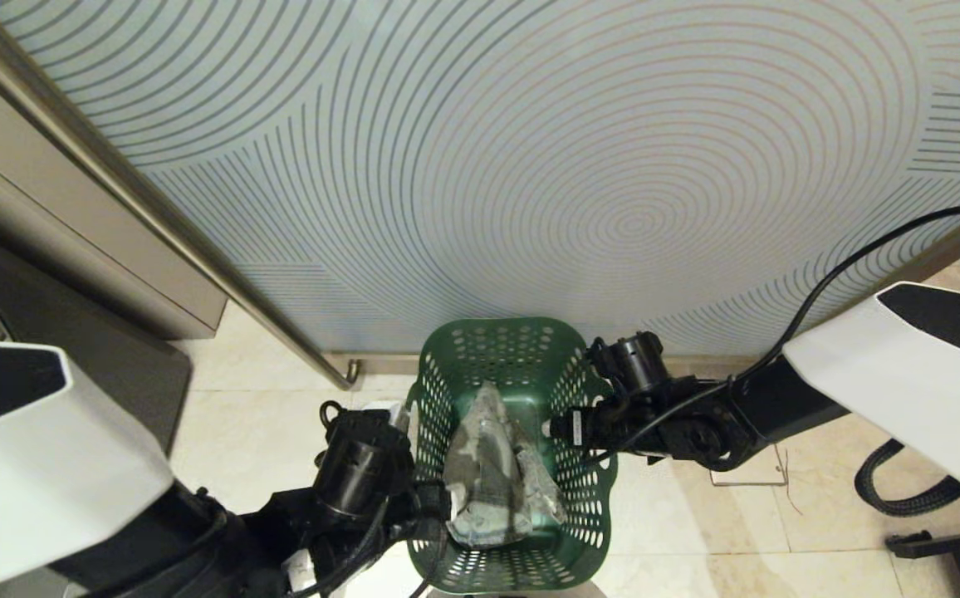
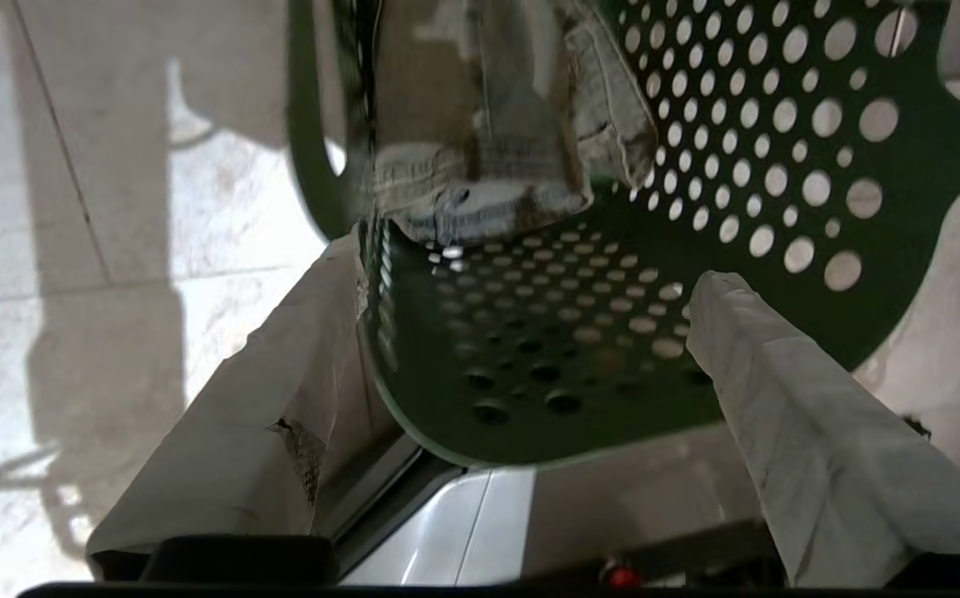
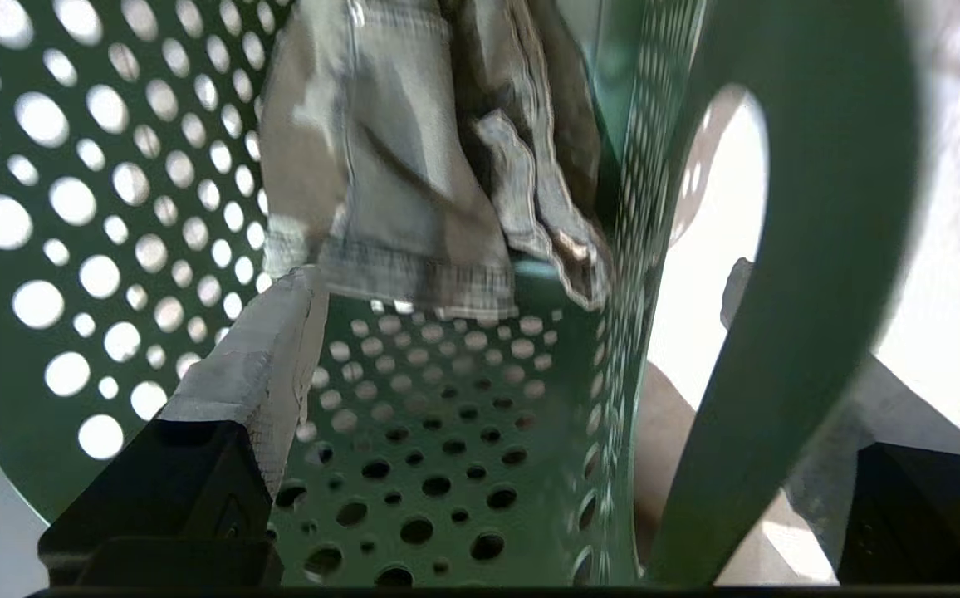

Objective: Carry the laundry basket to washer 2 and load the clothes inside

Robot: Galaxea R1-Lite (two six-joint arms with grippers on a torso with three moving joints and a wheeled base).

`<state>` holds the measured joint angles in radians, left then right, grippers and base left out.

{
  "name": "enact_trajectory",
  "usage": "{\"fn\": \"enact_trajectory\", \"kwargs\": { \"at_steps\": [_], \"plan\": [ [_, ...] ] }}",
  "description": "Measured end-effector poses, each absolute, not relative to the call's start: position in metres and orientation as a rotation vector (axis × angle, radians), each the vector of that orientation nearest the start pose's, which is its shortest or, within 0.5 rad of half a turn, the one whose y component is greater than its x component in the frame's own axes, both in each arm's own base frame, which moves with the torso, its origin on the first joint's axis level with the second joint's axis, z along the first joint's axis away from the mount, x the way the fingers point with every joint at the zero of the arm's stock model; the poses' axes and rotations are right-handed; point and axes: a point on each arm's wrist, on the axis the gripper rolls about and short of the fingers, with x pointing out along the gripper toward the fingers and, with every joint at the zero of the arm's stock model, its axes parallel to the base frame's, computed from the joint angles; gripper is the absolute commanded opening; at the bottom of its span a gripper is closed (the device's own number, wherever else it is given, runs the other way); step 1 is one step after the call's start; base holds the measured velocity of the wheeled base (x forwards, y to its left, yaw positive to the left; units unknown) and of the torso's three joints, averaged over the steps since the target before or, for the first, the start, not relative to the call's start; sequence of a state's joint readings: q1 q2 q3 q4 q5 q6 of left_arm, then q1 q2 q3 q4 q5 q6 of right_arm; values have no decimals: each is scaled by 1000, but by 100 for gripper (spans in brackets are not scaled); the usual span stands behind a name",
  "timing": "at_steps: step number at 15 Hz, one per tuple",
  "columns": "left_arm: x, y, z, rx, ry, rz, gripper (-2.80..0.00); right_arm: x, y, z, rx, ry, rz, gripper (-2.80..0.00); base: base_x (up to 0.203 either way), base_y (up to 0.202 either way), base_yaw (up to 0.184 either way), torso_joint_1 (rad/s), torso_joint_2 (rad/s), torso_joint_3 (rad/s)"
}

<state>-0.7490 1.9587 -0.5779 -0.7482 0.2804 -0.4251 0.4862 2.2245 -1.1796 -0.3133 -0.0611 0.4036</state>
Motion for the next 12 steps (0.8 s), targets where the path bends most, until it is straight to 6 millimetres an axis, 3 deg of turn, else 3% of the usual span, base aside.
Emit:
{"fn": "enact_trajectory", "kwargs": {
  "at_steps": [5, 12],
  "plan": [
    [238, -217, 59, -57, 572, -274, 0, 361, 189, 54, 178, 790, 237, 0, 0, 0, 0, 0, 0, 0],
    [243, -222, 68, -13, 521, -270, 0, 361, 187, 53, 176, 795, 233, 0, 0, 0, 0, 0, 0, 0]
  ]
}}
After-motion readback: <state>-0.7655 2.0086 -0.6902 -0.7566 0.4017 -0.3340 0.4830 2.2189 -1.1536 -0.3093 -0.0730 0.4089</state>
